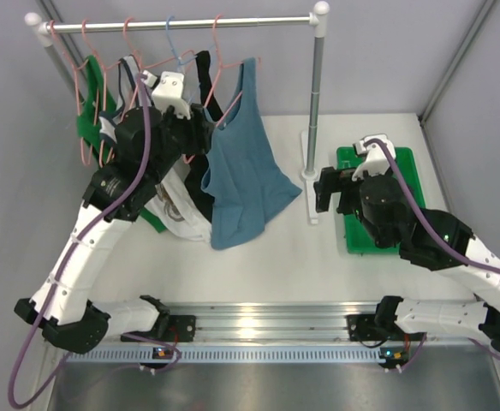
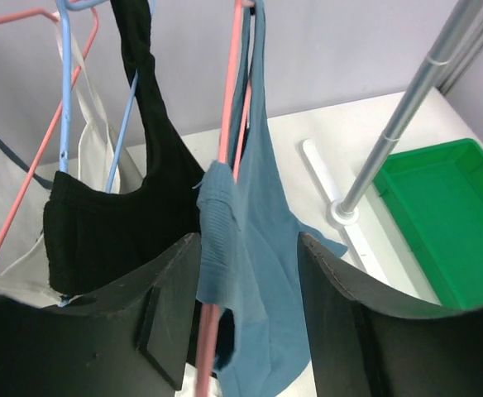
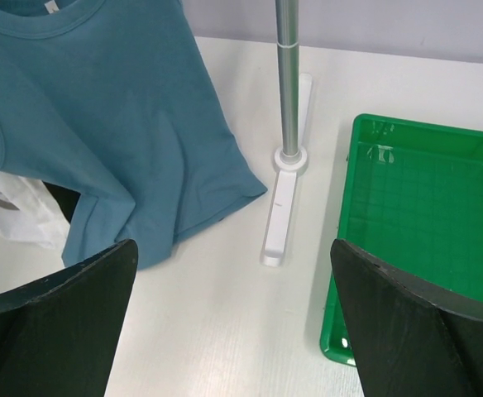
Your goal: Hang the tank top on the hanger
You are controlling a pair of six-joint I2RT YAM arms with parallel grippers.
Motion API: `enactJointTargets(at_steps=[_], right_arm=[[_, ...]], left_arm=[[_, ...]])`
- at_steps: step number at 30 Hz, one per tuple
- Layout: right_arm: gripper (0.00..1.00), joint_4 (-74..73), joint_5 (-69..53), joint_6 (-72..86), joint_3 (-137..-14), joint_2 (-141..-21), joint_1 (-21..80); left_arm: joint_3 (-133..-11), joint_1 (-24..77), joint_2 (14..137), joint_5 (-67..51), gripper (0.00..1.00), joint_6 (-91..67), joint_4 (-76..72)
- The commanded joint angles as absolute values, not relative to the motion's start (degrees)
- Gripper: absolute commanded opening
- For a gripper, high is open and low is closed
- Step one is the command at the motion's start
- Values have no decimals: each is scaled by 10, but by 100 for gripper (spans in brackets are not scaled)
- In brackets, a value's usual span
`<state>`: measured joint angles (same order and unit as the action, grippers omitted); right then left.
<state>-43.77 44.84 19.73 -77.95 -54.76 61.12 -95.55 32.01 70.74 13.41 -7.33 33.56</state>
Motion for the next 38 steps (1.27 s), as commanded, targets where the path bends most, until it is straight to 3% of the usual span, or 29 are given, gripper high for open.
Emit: enactJointTargets(at_steps=[1, 10, 17, 20, 29, 38], right_arm=[[100, -417, 439, 203, -773, -544, 619], [100, -405, 424, 214, -735, -530, 618], [100, -401, 414, 239, -675, -498, 619], [100, -397, 409, 259, -631, -480, 619], [100, -389, 415, 338, -498, -397, 619], [100, -405, 428, 352, -479, -398, 619]], left_arm=[[-993, 317, 673, 90, 56, -74, 336], [-918, 319, 621, -129, 55, -130, 351], [-690, 341, 538, -180, 53, -206, 268], [-605, 390, 515, -145, 53, -235, 211], [-406, 601, 460, 152, 52, -272, 79], [-408, 627, 489, 175, 52, -257, 72]])
